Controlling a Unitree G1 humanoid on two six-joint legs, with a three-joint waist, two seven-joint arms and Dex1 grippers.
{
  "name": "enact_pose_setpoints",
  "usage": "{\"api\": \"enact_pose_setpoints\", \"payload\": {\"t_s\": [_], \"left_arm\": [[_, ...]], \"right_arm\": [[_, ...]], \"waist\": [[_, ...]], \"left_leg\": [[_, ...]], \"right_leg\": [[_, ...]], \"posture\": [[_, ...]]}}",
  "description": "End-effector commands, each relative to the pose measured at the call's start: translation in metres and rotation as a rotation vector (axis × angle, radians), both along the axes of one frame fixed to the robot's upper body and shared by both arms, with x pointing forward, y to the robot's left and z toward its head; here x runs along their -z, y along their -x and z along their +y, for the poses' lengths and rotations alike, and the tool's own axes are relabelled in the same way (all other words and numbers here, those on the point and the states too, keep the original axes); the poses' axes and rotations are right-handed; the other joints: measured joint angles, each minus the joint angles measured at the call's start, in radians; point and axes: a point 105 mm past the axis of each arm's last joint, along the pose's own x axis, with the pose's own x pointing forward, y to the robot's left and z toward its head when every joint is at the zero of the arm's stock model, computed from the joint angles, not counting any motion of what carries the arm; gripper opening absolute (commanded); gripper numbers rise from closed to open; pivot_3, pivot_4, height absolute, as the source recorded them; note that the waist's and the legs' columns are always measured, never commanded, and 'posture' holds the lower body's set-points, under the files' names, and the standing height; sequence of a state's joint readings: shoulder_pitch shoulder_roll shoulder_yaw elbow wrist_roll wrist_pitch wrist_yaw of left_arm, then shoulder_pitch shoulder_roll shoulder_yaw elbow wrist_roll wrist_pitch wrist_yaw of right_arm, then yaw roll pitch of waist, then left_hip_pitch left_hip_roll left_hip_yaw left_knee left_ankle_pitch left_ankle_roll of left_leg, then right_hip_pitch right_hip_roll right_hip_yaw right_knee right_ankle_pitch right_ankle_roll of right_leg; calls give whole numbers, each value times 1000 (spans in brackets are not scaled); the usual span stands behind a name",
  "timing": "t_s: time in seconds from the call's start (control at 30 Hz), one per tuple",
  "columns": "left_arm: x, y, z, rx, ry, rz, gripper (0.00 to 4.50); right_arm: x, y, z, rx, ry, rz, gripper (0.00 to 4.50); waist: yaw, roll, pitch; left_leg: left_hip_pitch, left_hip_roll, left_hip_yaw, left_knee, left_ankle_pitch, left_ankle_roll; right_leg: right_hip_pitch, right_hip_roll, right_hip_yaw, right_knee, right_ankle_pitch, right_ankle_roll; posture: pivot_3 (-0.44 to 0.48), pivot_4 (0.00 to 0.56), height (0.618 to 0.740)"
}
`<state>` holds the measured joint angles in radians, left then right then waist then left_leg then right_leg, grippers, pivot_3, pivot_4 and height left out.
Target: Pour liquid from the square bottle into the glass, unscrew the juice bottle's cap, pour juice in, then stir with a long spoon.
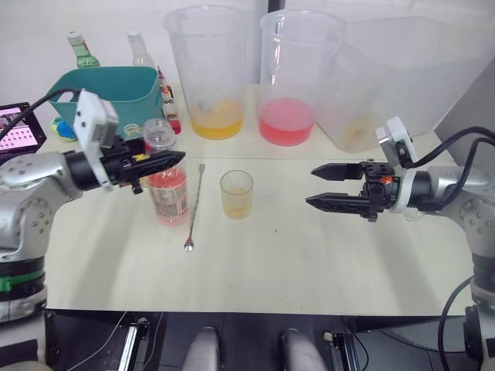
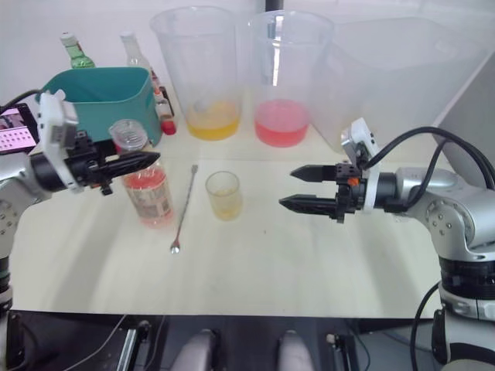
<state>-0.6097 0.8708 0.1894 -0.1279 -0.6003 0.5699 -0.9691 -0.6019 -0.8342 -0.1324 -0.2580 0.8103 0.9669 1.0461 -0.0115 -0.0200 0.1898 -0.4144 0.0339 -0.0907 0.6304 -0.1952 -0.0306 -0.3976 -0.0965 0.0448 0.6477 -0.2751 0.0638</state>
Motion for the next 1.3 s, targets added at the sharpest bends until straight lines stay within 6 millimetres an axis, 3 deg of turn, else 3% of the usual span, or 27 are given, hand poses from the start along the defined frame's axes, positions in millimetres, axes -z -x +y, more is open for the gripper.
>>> {"api": "enact_pose_setpoints", "payload": {"t_s": [0.03,0.33,0.57,0.63,0.83,1.03,1.3], "left_arm": [[-13,-16,-9,-40,-70,-137,1523],[-7,-61,-37,-66,-229,-315,1523],[2,-77,-50,-62,-394,-481,1523],[2,-78,-52,-59,-471,-612,1523],[6,-78,-60,-74,-492,-778,1523],[19,-81,-62,-66,-583,-860,1523],[22,-85,-64,-72,-655,-976,1523]], "right_arm": [[-6,5,-3,41,-8,-72,4473],[-3,9,-10,162,-21,-98,4473],[4,19,-11,201,-10,-73,4473],[5,20,-12,214,-11,-72,4473],[5,23,-10,233,-22,-69,4473],[6,24,-9,245,-19,-70,4473],[11,24,-8,272,-5,-72,4473]], "waist": [[2,0,0],[-4,0,0],[-8,0,0],[-7,-1,0],[-3,-1,0],[-3,-1,0],[-3,-1,0]], "left_leg": [[-1,0,0,0,0,0],[-6,-1,0,3,1,-1],[-6,-1,0,3,1,-1],[-6,-1,0,4,1,-1],[-7,-1,0,5,1,-1],[-7,-1,-1,6,0,-1],[-8,-1,-1,8,0,-1]], "right_leg": [[-1,0,0,0,0,0],[-8,0,0,7,0,0],[-8,0,0,8,0,0],[-8,0,0,8,0,0],[-8,0,0,8,0,0],[-8,-1,0,9,0,0],[-8,-1,0,10,0,0]], "posture": [[0,150,740],[0,150,740],[0,150,740],[0,150,740],[0,150,740],[0,150,740],[0,150,740]]}}
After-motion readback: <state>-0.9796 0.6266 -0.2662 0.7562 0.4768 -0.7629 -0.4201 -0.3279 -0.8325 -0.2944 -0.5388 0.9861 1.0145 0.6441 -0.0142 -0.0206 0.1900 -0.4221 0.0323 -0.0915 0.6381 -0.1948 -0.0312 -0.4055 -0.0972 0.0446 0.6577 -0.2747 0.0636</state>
